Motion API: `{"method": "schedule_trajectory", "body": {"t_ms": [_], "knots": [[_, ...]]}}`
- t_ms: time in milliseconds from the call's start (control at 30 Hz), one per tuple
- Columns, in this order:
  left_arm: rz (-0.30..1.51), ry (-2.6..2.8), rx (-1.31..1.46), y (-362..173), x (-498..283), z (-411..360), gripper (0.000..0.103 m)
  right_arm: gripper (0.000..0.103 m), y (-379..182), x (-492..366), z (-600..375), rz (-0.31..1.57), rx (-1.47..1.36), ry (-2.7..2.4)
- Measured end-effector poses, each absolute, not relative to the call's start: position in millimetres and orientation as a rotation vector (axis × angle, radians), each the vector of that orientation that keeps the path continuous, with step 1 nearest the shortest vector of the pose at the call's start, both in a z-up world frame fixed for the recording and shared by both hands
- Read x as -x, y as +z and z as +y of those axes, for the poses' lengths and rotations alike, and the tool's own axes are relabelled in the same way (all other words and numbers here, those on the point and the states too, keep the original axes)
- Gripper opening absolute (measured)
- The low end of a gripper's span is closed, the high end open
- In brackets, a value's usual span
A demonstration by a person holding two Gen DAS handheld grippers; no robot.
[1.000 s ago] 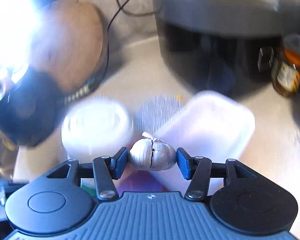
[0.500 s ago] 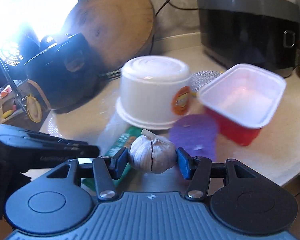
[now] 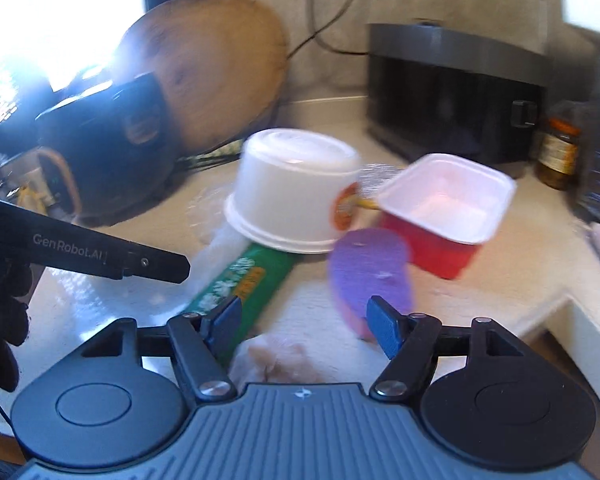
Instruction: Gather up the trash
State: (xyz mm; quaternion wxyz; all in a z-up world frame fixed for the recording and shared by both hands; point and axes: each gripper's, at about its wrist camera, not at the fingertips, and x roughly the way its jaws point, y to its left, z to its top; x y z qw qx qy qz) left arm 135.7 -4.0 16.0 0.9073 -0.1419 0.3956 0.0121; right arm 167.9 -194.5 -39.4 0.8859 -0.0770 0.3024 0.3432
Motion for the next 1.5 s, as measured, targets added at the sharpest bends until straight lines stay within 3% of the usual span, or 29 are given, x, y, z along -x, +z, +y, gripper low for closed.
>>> {"method": "schedule_trajectory", "body": {"t_ms": [233,433,600,833,1100,1200,1400,1500], "knots": [[0.912,-0.067,0.466,13.8,-220.9,-33.8,0.024,0.072,-43.4,-172.5,-236.0,0.632,0.112,0.573],[0.88,-0.115,0.076,2.7,-257.9,-105.9,0.025,0.072,-59.8,-180.0,-267.3,0.648,0.071,0.487],[0.879,-0.1,-0.121,-14.1,-240.5,-122.8,0.029,0.072,-70.2,-193.5,-289.2,0.681,0.011,0.444],[0.844,-0.068,0.228,17.5,-209.3,-48.0,0.026,0.073,-67.4,-189.4,-268.7,0.654,0.057,0.602],[0.791,-0.06,0.019,9.9,-148.1,-77.5,0.026,0.073,-63.3,-204.8,-260.1,0.657,0.059,0.526],[0.846,-0.081,0.018,-5.5,-146.6,-85.7,0.027,0.073,-65.2,-211.0,-260.0,0.673,0.075,0.494],[0.818,-0.087,-0.15,-13.1,-134.8,-105.7,0.033,0.073,-71.9,-214.6,-263.5,0.704,0.08,0.466],[0.836,-0.113,-0.162,-16.0,-137.1,-107.9,0.051,0.074,-72.6,-213.6,-264.8,0.706,0.081,0.455]]}}
